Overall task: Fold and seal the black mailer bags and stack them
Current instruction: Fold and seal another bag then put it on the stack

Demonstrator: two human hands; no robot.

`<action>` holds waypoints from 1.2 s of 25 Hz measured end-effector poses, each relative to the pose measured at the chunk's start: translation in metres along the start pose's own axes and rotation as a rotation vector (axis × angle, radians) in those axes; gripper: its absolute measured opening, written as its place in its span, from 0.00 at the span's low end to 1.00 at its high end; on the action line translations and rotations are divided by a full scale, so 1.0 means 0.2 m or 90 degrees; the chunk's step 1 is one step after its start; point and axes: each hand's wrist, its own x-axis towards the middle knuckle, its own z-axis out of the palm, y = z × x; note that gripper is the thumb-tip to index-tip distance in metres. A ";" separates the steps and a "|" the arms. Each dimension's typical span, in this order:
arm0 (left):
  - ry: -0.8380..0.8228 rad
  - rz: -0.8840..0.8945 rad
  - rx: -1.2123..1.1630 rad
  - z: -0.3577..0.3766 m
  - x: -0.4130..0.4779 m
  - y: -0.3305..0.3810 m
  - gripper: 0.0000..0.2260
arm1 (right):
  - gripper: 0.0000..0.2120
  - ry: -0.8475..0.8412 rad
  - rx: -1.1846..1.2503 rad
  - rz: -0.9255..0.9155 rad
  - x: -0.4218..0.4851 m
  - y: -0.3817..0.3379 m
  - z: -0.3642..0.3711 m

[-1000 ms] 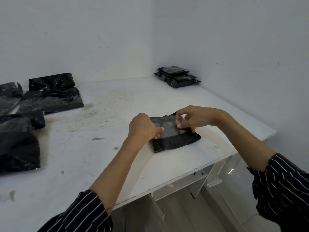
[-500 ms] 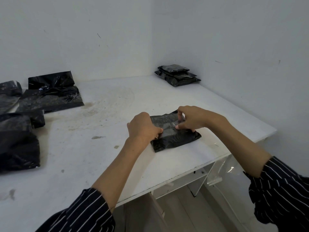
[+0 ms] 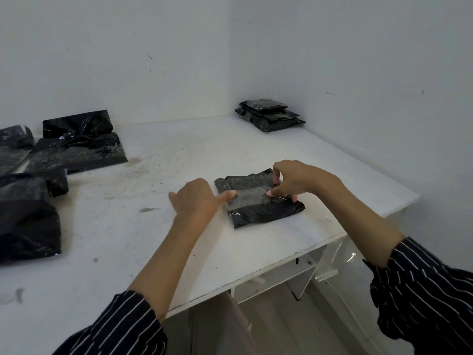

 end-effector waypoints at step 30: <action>-0.076 0.424 0.181 0.24 -0.20 0.14 0.30 | 0.21 0.340 -0.021 -0.196 -0.12 0.13 0.22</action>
